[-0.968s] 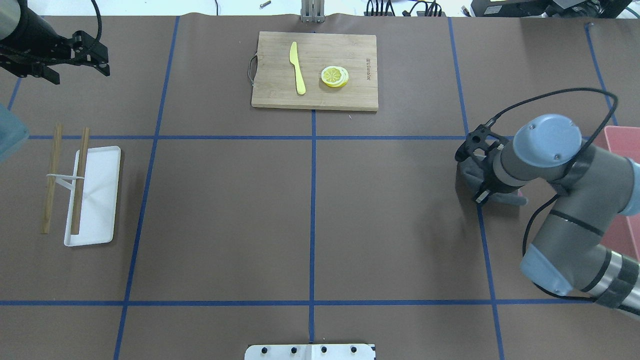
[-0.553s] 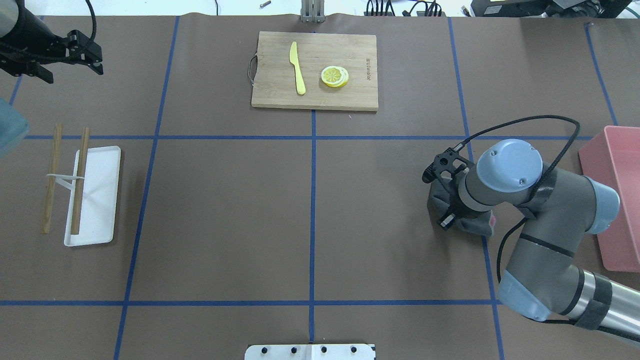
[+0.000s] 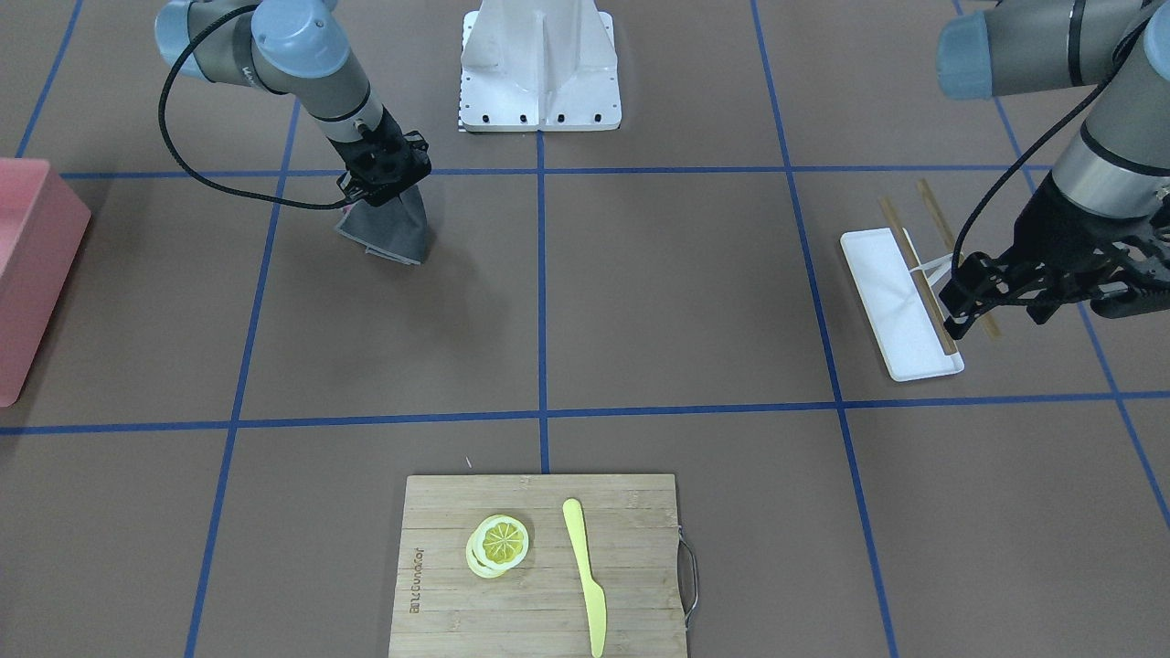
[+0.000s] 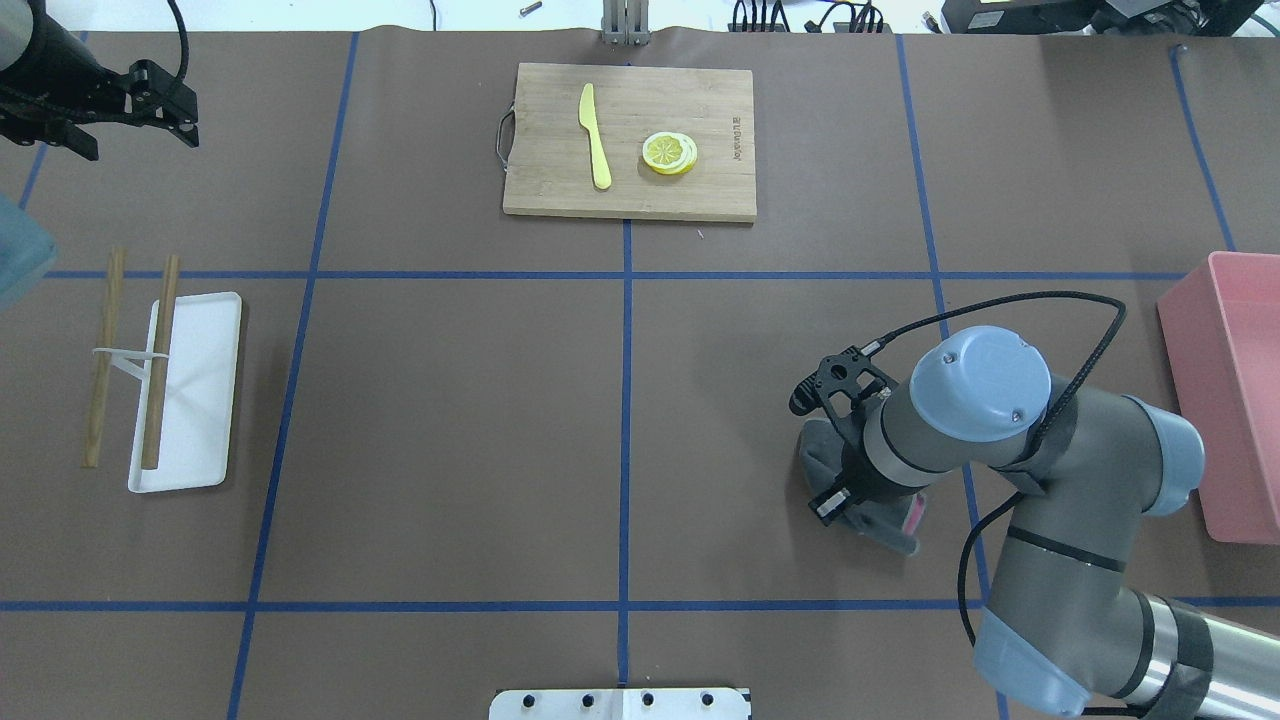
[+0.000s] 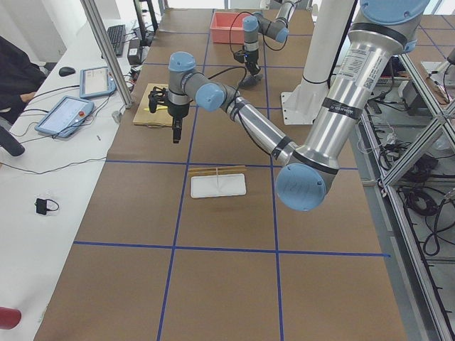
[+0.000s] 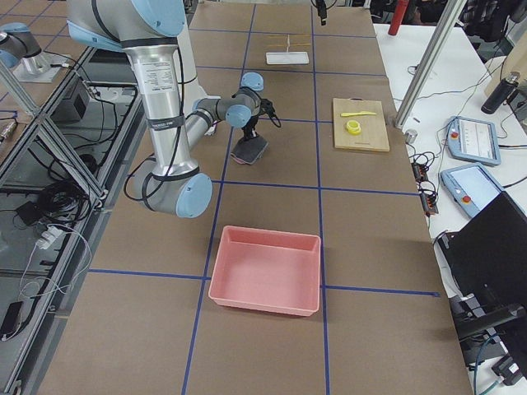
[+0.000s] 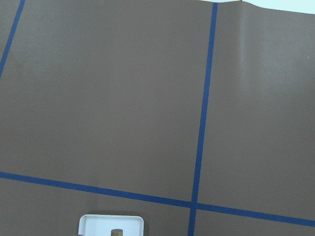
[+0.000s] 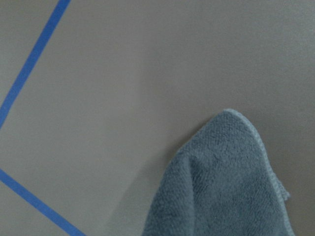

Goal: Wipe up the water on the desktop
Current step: 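Lower the cloth and rub it across the table surface with the right gripper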

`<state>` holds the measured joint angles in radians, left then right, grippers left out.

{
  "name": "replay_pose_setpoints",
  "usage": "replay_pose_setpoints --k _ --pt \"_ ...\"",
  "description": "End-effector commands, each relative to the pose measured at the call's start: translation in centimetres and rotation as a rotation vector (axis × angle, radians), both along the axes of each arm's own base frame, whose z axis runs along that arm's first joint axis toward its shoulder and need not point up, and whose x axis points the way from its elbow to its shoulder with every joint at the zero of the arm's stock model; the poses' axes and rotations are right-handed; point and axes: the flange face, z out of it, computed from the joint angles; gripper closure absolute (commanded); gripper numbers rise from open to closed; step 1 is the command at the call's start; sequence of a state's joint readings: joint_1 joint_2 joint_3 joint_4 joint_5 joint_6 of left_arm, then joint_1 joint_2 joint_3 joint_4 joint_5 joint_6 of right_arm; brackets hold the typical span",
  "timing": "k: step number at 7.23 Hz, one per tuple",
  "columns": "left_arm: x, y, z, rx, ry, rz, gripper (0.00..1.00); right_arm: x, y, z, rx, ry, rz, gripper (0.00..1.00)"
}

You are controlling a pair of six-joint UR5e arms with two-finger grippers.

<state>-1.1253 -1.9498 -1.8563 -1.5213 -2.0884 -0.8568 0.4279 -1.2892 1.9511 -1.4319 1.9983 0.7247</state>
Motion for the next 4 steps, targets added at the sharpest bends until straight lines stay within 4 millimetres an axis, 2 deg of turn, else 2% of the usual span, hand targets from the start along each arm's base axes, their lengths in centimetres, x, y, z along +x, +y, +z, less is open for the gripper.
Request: replay_pose_setpoints --k 1,2,4 --pt "0.1 0.2 -0.4 0.000 0.006 -0.006 0.02 2.1 -6.1 3.2 -0.023 0.063 0.092 1.00" --pt "0.0 0.2 -0.8 0.005 0.009 -0.007 0.02 4.3 -9.8 5.0 0.023 0.092 0.101 1.00" --pt "0.0 0.5 -1.3 0.015 0.016 -0.006 0.02 7.4 -16.4 9.6 0.049 0.152 0.096 1.00"
